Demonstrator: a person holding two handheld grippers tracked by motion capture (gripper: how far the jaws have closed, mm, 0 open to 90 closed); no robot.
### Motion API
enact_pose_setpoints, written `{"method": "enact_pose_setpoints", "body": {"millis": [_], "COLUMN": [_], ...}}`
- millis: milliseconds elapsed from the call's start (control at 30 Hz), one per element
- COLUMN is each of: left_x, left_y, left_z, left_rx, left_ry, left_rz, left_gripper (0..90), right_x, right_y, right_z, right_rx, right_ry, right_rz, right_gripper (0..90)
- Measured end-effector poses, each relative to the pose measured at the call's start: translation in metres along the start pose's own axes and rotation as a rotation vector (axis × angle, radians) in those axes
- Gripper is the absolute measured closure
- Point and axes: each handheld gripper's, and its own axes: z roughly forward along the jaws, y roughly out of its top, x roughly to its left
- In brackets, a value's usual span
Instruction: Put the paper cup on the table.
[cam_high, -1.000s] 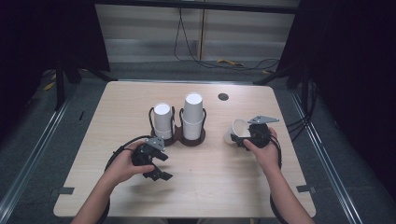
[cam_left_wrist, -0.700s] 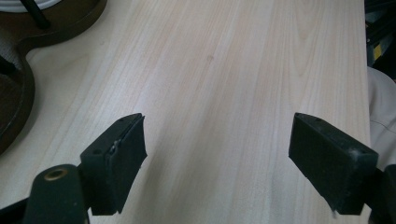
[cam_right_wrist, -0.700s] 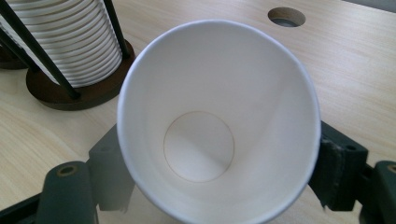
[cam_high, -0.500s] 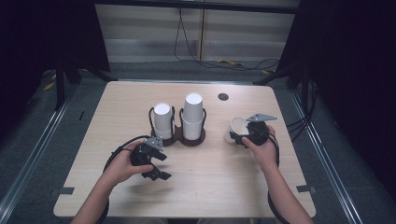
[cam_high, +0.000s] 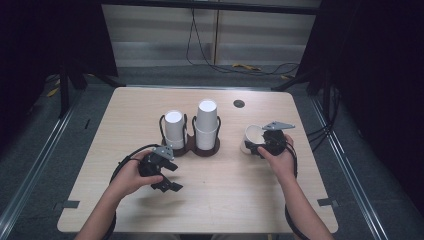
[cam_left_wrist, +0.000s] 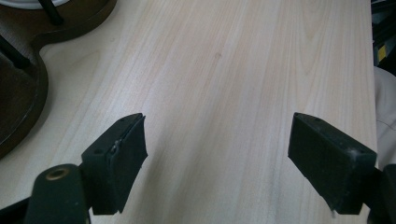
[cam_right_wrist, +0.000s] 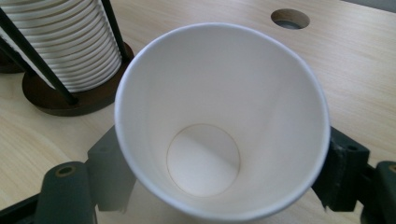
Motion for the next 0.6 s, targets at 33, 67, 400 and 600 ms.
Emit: {"method": "enact_pose_setpoints", "body": {"millis": [33, 67, 400, 600], "left_x": [0.0003, 0.0002, -0.0003, -0.0014], "left_y": [0.0002, -0.0009, -0.003, -0.0029], "left_z": [-0.001, 0.0004, -0.0041, -0.0055], "left_rx": [0.014, -0.01, -0.015, -0.013], "left_ry": [0.003, 0.003, 0.009, 0.013], "left_rz": [0.007, 0.002, -0.021, -0.017], "left_gripper": [19.1, 19.1, 19.1, 19.2], "right_x": [0.0, 0.0, 0.0035, 0.0028], "right_y": [0.0, -0.0005, -0.0018, -0.0052], "right_z": [0.0, 0.0005, -0.0005, -0.0056], "right_rx": [0.0, 0.001, 0.007, 0.012], "right_ry": [0.0, 0.008, 0.009, 0.018], "right_rz": [0.0, -0.003, -0.023, -0.007], "right_gripper": [21.4, 21.4, 17.7, 16.1]}}
